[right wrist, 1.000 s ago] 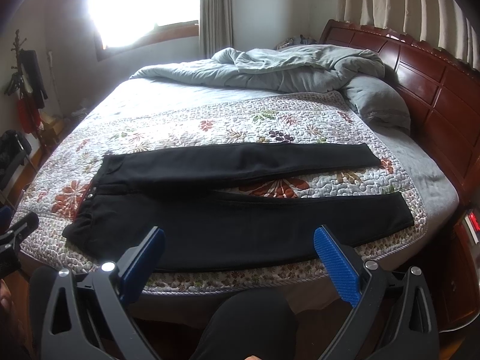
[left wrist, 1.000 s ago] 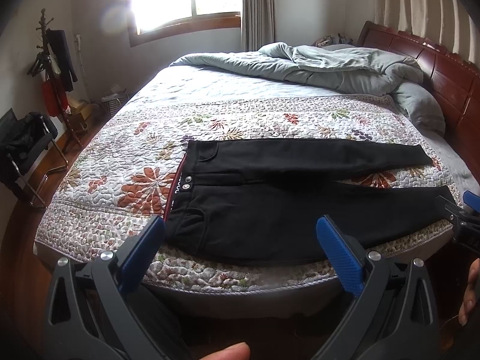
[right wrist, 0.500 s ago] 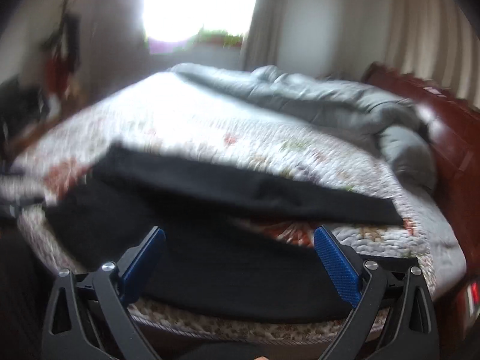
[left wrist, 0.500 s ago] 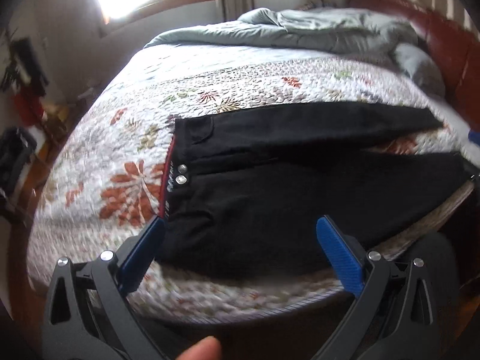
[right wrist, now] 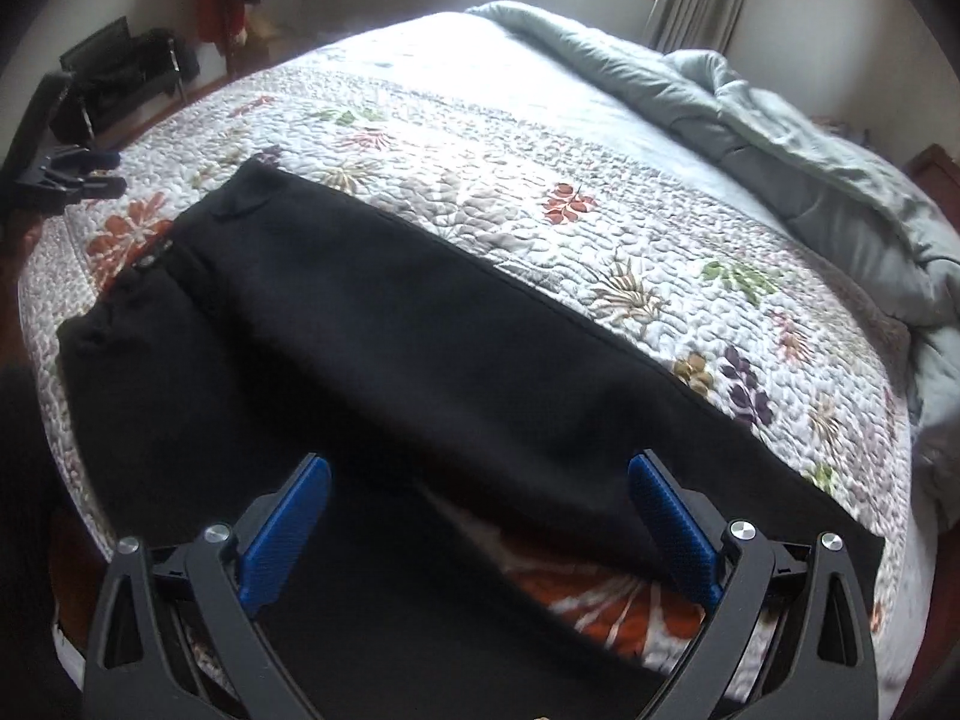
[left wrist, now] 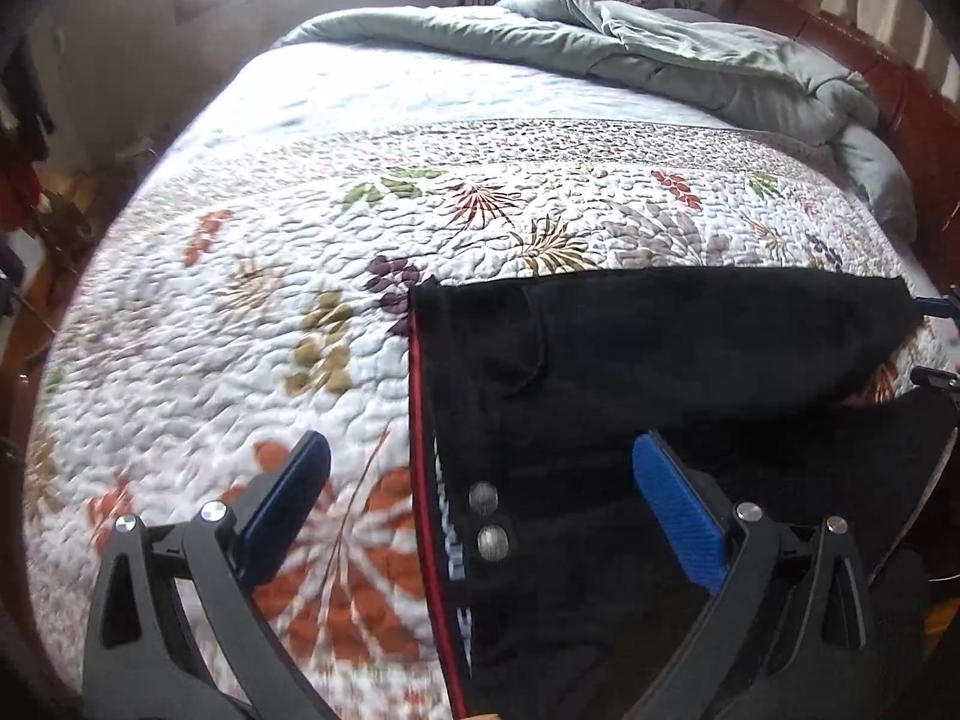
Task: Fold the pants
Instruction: 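Grasp the black trousers' waistband with the left tool while the right tool grasps the hem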
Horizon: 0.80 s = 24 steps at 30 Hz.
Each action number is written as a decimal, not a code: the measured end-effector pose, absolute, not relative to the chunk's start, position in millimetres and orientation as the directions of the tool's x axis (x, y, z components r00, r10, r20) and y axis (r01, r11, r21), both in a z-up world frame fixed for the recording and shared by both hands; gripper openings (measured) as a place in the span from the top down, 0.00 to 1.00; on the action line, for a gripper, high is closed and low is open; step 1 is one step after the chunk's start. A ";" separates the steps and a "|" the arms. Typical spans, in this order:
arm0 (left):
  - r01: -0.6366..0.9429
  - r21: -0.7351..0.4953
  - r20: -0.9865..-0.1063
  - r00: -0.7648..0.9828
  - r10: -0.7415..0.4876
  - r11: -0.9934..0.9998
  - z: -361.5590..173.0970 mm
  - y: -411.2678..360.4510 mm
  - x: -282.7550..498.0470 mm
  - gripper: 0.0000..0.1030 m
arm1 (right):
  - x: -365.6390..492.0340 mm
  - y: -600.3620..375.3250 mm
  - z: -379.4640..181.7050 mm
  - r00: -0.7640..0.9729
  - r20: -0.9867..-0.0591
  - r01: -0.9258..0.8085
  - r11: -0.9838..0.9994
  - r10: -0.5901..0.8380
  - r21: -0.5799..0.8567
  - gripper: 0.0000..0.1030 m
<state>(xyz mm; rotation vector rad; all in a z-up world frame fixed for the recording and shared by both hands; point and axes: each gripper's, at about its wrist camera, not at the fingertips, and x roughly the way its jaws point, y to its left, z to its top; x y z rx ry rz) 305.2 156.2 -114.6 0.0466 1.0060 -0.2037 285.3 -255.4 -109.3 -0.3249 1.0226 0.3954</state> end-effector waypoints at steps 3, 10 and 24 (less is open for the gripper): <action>0.198 -0.092 -0.866 0.467 -0.177 0.976 -135.7 165.5 347.2 0.03 | 329.4 -266.8 -114.1 0.387 -0.897 -0.474 0.881 0.215 0.006 0.04; 0.160 -0.390 -0.863 0.279 -0.420 0.907 -191.3 190.5 437.1 0.03 | 416.9 -291.3 -136.1 0.149 -0.940 -0.491 0.848 0.307 0.199 0.04; 0.319 -0.373 -0.898 0.112 -0.425 0.871 -221.6 161.2 468.9 0.18 | 488.5 -304.4 -195.9 -0.092 -0.965 -0.533 0.806 0.247 0.257 0.21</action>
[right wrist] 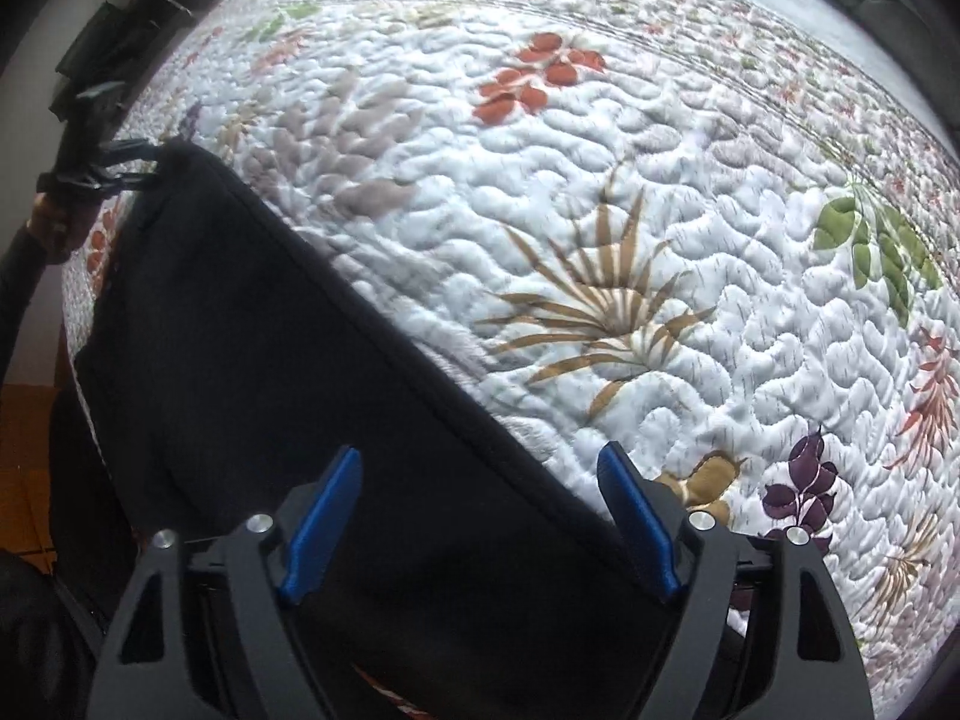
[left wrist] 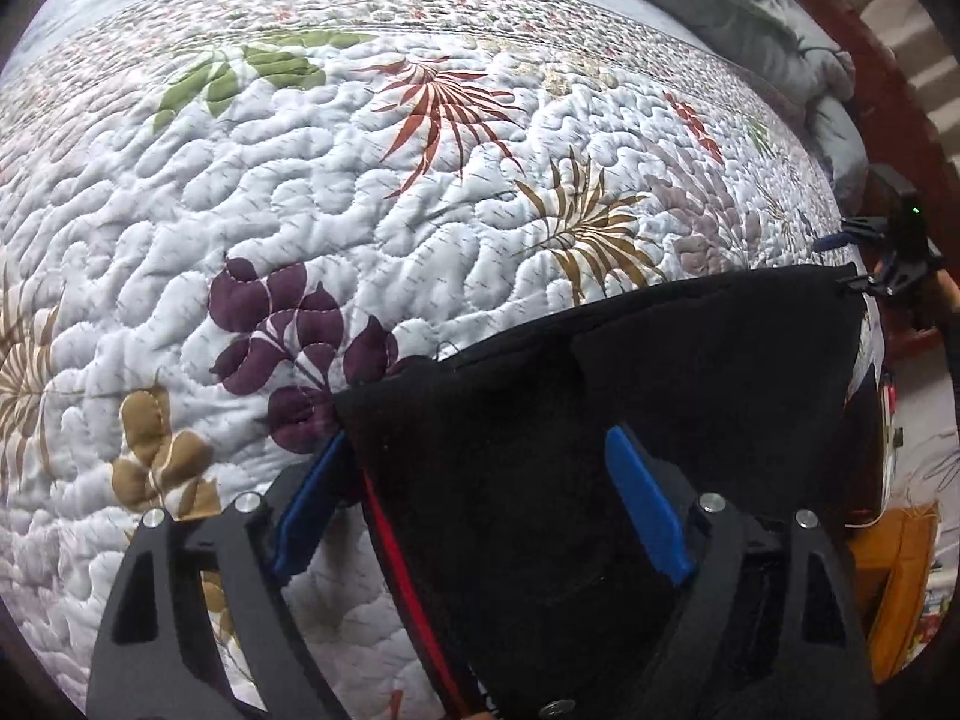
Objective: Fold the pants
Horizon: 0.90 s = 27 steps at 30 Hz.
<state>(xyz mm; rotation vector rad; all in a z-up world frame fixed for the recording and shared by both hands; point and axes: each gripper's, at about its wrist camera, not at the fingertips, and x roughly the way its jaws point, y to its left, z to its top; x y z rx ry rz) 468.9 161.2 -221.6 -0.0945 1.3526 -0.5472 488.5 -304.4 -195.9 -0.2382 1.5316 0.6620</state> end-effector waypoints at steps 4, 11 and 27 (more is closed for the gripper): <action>0.341 -0.367 -0.897 0.117 -0.426 0.865 -224.9 159.7 470.3 0.18 | 494.7 -305.1 -211.0 -0.158 -0.954 -0.526 0.796 0.254 0.299 0.21; 0.359 -0.310 -0.911 0.153 -0.383 0.881 -221.1 164.1 469.8 0.54 | 497.0 -312.9 -215.2 -0.259 -0.917 -0.489 0.777 0.305 0.396 0.29; 0.390 -0.263 -0.889 0.257 -0.379 0.882 -165.4 163.3 446.9 0.76 | 458.3 -335.9 -143.2 -0.128 -0.965 -0.534 0.804 0.229 0.262 0.94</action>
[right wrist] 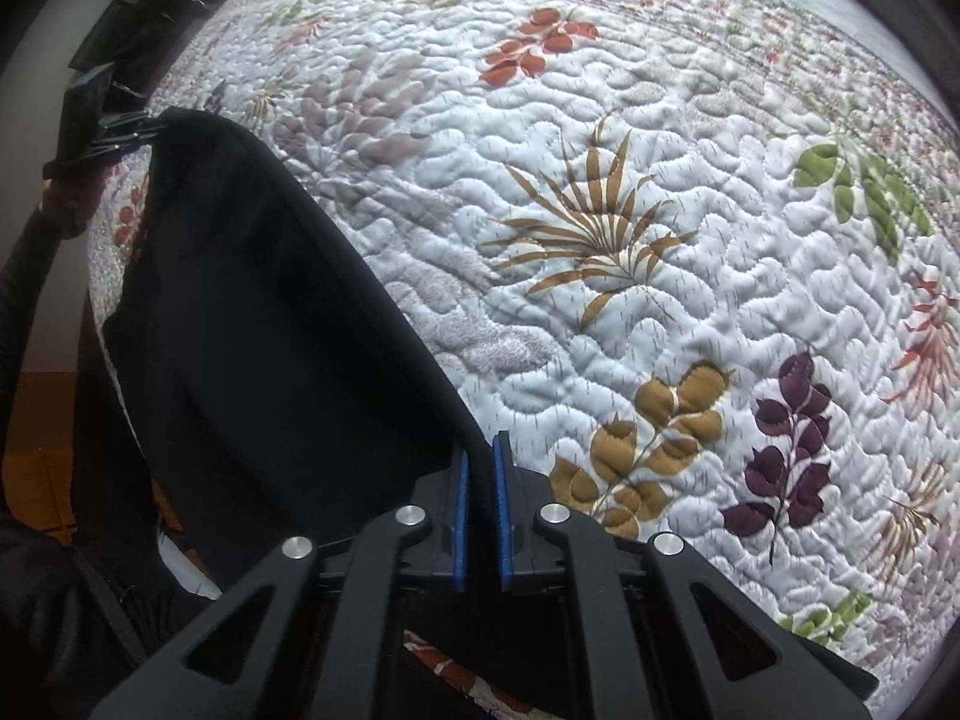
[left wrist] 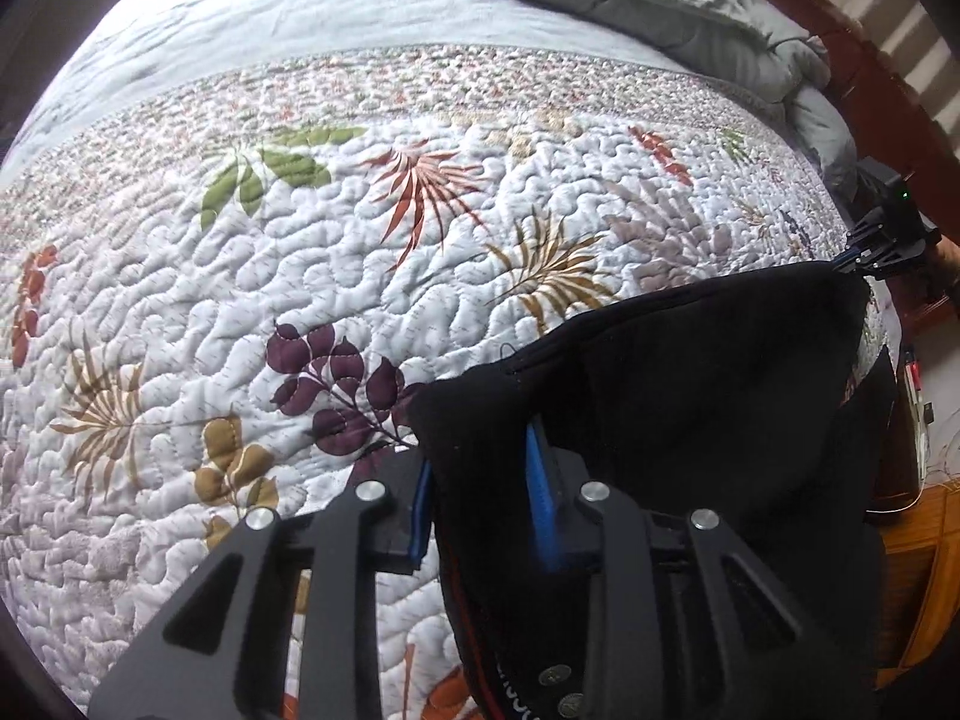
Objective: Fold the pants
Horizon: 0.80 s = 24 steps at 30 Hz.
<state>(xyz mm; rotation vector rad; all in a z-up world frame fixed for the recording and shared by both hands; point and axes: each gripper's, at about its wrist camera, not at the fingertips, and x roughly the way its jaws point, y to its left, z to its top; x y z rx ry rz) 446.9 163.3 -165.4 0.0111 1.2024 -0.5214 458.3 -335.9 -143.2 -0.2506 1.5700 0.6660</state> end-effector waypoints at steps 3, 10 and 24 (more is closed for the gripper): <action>0.411 -0.253 -0.869 0.300 -0.392 0.876 -145.6 161.0 432.1 0.78 | 443.4 -328.9 -121.5 -0.088 -0.975 -0.563 0.797 0.205 0.218 0.94; 0.472 -0.251 -0.809 0.377 -0.451 0.845 -94.3 157.7 379.5 0.87 | 384.5 -309.1 -66.9 0.051 -0.980 -0.598 0.792 0.194 0.126 0.95; 0.532 -0.283 -0.747 0.399 -0.531 0.798 -58.1 169.1 264.2 0.87 | 235.2 -276.7 -38.6 0.274 -0.939 -0.566 0.824 0.207 0.017 0.95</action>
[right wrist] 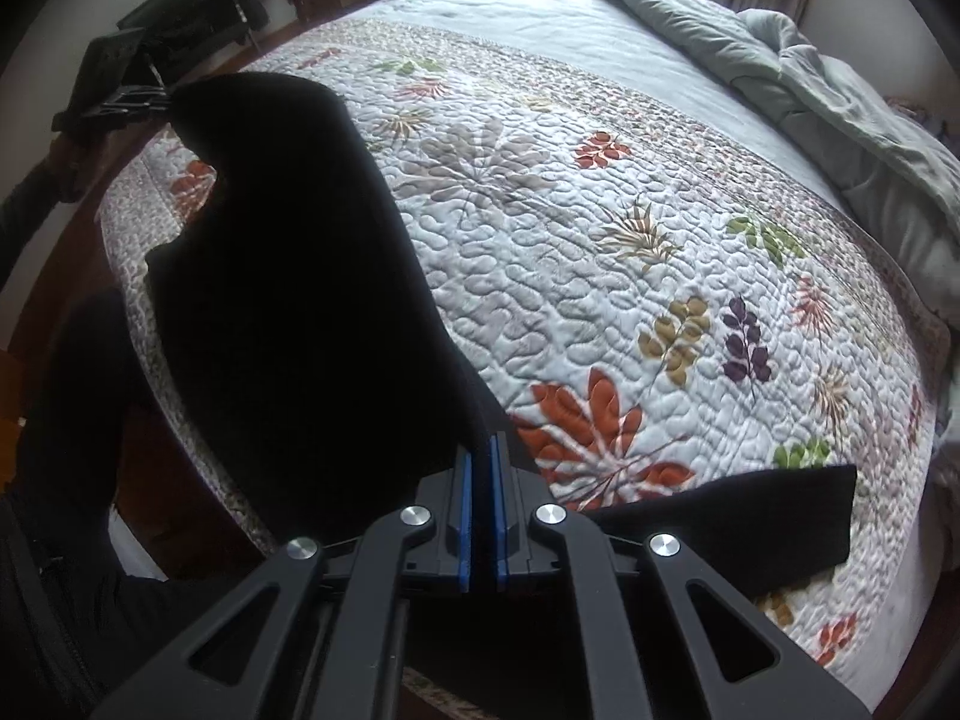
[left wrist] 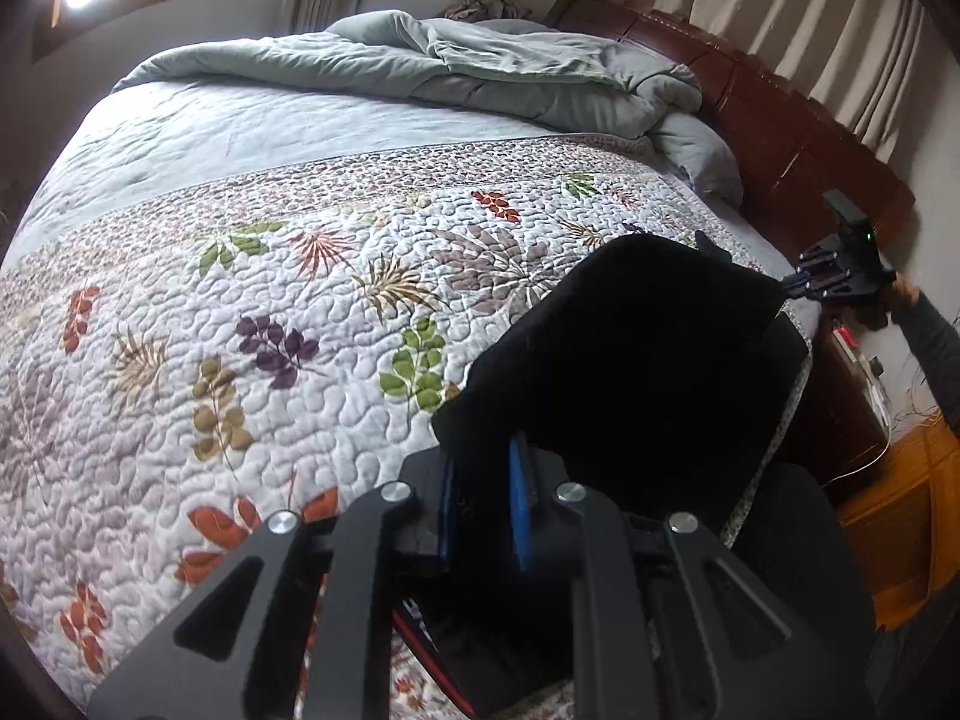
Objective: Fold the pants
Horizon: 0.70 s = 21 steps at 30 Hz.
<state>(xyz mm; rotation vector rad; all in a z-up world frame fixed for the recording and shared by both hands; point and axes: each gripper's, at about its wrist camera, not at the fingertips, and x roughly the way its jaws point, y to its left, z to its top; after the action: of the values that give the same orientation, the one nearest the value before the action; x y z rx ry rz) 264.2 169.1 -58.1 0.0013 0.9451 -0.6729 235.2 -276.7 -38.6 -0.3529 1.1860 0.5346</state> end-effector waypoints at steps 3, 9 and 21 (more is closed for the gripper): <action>0.524 -0.306 -0.737 0.398 -0.547 0.795 -65.3 178.5 244.0 0.87 | 205.8 -273.5 -48.9 0.296 -0.932 -0.548 0.836 0.208 0.012 0.95; 0.493 -0.363 -0.724 0.384 -0.572 0.791 -85.4 196.7 217.4 0.87 | 157.7 -267.8 -84.1 0.302 -0.933 -0.499 0.867 0.195 0.020 0.95; 0.417 -0.428 -0.777 0.283 -0.562 0.802 -169.7 219.7 170.5 0.87 | 116.5 -257.0 -144.5 0.265 -0.956 -0.456 0.890 0.129 -0.006 0.95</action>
<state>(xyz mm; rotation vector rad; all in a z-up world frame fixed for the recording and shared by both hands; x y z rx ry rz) 170.5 219.7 -169.7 -0.1513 1.1044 -0.6586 116.5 -257.0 -144.5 -0.3055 1.2451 0.4037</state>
